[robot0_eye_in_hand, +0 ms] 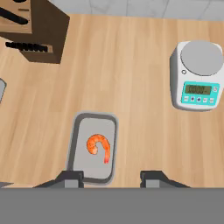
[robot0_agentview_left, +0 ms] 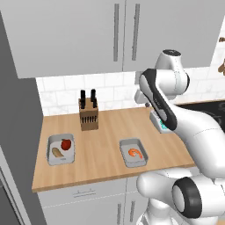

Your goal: Take the meat container that has the shrimp and place it on the second highest rack of the freezer. Then take the vegetable container that has the bell pepper and sweet potato and place it on the highest rack of the freezer.

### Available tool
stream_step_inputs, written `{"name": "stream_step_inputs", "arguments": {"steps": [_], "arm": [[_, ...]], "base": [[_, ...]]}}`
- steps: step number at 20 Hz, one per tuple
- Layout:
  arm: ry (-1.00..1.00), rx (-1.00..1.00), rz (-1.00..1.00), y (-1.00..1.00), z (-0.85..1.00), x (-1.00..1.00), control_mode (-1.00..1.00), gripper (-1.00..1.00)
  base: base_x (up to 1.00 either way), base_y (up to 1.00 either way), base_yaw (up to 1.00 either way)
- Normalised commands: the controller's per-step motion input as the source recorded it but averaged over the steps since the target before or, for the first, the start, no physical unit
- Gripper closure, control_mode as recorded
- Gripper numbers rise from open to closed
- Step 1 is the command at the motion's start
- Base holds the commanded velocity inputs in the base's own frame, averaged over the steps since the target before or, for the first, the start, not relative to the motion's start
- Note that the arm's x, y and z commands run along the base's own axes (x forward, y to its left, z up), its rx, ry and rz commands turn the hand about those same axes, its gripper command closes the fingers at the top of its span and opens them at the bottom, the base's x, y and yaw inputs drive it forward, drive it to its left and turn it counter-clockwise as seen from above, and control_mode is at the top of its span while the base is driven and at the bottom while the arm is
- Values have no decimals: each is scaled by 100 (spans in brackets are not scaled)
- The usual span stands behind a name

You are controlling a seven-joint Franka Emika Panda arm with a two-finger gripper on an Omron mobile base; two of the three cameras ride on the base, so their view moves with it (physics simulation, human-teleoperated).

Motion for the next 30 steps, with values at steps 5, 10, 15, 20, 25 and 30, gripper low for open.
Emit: {"name": "stream_step_inputs", "arguments": {"steps": [5, 10, 15, 20, 25, 30], "arm": [[1, 1, 0, 0, 0, -18, -100, -100], [10, 2, 1, 13, -26, -2, -100, -100], [13, 1, 7, 7, -30, 0, -100, -100], [21, 1, 19, 8, -42, 0, -100, -100], [33, -12, 36, 32, -17, 7, -100, -100], [12, -9, 33, 7, -45, 5, -100, -100]], "base": [[0, 0, 0], [0, 0, 0], [0, 0, 0], [0, 0, 0], [0, 0, 0], [0, 0, 0]]}}
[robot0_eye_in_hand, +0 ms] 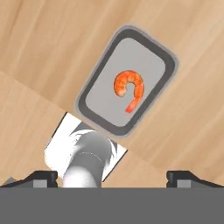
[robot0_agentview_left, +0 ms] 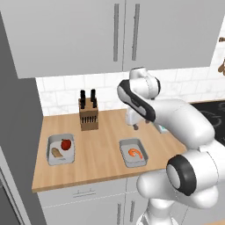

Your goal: Take the meat container that has the shrimp and place it on the second highest rack of the freezer. Then take the vegetable container that has the bell pepper and sweet potato and place it on the highest rack of the freezer.

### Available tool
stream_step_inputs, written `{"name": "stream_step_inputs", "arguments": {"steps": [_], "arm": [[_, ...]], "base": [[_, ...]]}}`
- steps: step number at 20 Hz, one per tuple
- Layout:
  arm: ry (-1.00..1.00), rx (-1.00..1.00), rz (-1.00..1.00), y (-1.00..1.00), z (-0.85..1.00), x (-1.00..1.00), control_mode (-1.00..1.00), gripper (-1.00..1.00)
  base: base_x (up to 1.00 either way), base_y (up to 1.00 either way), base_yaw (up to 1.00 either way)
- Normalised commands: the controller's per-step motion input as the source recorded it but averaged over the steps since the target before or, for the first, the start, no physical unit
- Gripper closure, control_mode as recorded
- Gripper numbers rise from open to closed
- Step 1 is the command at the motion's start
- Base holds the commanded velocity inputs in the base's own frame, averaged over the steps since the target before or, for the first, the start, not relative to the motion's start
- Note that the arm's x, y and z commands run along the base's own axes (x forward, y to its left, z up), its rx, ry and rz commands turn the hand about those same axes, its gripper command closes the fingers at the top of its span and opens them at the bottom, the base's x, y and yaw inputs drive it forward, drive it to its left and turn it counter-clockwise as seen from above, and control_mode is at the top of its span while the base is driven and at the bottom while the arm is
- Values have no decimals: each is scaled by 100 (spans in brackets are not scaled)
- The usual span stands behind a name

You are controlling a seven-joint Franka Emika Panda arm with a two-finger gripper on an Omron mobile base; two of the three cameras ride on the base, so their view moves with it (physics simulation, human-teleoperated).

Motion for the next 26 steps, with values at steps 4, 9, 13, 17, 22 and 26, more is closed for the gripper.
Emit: {"name": "stream_step_inputs", "arguments": {"steps": [4, 9, 13, 17, 22, 26], "arm": [[-1, 0, 25, -6, -51, -31, -100, -100], [0, 3, 7, -11, -35, -64, -100, -100], [3, 1, 4, -6, -33, -1, -100, -100], [8, 17, 3, -39, -15, 75, -100, -100], [1, 13, 0, -12, -52, 48, -100, -100], [1, 1, 0, 0, -43, 14, -100, -100]], "base": [[0, 0, 0], [0, 0, 0], [0, 0, 0], [0, 0, 0], [0, 0, 0], [0, 0, 0]]}}
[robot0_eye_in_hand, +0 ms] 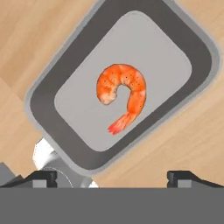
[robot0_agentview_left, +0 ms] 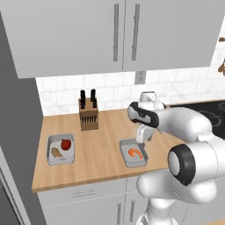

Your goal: Take the meat container that has the shrimp and place it on the second highest rack of the freezer. Then take the vegetable container that has the bell pepper and sweet potato and place it on the highest rack of the freezer.

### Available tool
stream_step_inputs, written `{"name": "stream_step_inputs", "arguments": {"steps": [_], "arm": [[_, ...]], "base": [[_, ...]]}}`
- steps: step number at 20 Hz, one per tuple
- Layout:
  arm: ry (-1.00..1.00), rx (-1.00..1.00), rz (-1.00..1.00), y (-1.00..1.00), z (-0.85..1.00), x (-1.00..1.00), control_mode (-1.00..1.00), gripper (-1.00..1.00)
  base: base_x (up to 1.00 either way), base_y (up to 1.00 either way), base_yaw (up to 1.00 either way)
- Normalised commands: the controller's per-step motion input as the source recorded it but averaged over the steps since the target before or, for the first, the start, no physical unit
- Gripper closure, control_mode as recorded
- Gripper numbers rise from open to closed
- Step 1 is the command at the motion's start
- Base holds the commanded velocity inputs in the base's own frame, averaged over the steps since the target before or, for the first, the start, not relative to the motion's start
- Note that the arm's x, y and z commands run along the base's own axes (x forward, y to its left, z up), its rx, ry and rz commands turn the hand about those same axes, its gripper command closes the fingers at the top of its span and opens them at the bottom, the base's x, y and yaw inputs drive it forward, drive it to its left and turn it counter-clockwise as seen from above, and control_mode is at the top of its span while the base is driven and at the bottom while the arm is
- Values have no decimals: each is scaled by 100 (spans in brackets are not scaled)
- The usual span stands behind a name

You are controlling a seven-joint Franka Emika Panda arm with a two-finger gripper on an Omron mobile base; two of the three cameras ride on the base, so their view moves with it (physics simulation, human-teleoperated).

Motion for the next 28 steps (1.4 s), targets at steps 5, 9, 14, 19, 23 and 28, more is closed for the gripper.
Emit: {"name": "stream_step_inputs", "arguments": {"steps": [5, 9, 14, 19, 23, 28], "arm": [[6, 0, 0, 0, -33, 2, -100, -100], [0, 0, -27, -1, -14, -13, -100, -100], [0, 0, -64, 1, -12, -5, -100, -100], [1, -2, -63, 4, -11, 0, -100, -100], [10, -27, -32, 0, -29, 0, -100, -100], [9, -15, -6, 0, -4, -8, -100, -100]], "base": [[0, 0, 0], [0, 0, 0], [0, 0, 0], [0, 0, 0], [0, 0, 0], [0, 0, 0]]}}
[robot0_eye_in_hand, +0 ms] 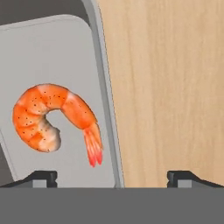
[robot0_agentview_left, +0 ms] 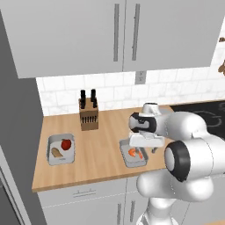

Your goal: Take the meat container that has the shrimp and place it on the second highest rack of the freezer. Then take the vegetable container that has the bell pepper and sweet potato and place it on the highest rack of the freezer.

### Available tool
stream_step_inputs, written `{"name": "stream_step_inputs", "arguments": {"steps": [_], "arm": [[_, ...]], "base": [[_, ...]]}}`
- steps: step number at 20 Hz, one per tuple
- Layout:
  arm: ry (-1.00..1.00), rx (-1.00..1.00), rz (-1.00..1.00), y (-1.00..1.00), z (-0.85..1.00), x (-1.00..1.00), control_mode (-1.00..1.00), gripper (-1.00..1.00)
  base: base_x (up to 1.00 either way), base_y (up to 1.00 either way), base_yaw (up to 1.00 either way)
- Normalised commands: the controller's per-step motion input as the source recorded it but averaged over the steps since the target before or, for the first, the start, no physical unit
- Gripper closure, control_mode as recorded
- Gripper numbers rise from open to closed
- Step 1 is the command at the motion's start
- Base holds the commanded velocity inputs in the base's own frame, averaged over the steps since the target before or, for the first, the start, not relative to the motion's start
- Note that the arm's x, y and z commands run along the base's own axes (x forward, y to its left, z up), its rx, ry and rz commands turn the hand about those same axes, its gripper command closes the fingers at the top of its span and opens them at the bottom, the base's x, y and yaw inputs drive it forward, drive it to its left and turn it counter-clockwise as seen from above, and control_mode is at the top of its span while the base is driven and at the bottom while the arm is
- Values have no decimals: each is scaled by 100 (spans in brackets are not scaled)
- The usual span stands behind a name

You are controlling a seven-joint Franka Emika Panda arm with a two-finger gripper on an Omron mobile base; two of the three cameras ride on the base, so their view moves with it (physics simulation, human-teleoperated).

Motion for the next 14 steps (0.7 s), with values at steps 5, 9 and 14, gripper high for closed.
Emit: {"name": "stream_step_inputs", "arguments": {"steps": [5, 9, 14], "arm": [[-1, 0, 0, 0, -7, -67, -100, -100], [-2, -1, -9, 6, 0, -26, -100, -100], [0, -3, -24, 9, 0, 23, -100, -100]], "base": [[0, 0, 0], [0, 0, 0], [0, 0, 0]]}}
